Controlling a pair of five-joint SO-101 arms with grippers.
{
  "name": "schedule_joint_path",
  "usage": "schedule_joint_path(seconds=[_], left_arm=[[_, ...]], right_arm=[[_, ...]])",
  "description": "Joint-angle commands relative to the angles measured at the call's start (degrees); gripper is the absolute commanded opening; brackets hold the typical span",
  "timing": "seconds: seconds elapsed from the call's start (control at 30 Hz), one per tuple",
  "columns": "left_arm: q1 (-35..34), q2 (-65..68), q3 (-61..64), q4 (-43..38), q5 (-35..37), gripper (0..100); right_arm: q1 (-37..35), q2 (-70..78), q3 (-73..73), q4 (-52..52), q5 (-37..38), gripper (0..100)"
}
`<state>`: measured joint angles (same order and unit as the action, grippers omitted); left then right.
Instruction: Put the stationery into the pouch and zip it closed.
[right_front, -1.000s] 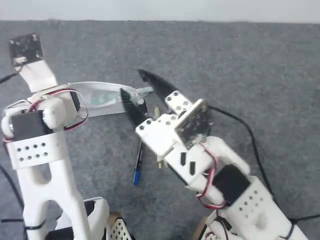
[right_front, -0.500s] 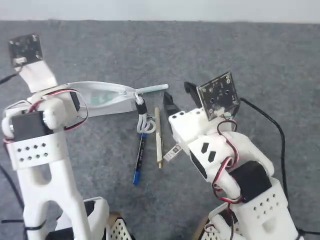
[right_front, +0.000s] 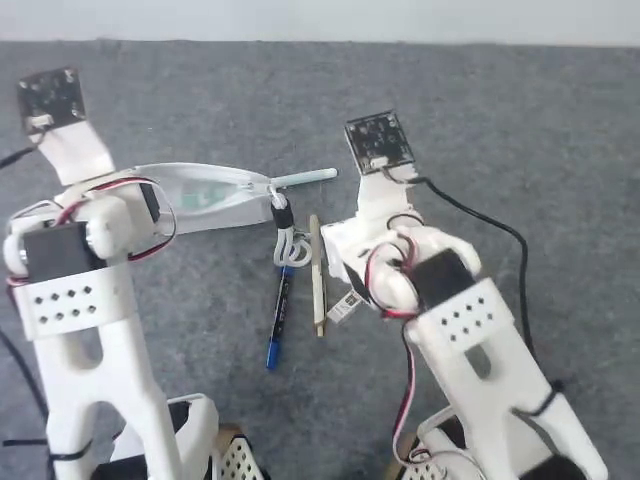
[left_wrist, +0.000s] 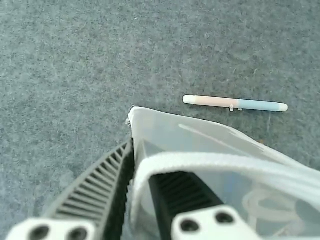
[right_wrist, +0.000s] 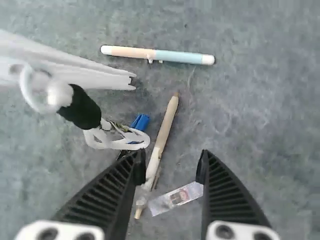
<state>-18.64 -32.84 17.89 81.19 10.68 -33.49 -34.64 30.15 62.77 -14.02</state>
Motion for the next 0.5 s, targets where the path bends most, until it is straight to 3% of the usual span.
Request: schedule_joint_path(seconds=[0.0,0.2,0.47], left_arm=[[-0.18,-0.09,0.48,-2.02,0.53,1],[-0.53,-0.44,1.1,-2.81,0.53,1],[-6.68,-0.53,-0.48,-1.41,0.53,1]], right_arm=[[0.75,1.89,-4.48,0.75,-4.92,16.1],[0.92,7.52,-4.84,-0.84,-7.65,16.0],[1.63,16.84,-7.12,-7.08,-7.65,15.9]])
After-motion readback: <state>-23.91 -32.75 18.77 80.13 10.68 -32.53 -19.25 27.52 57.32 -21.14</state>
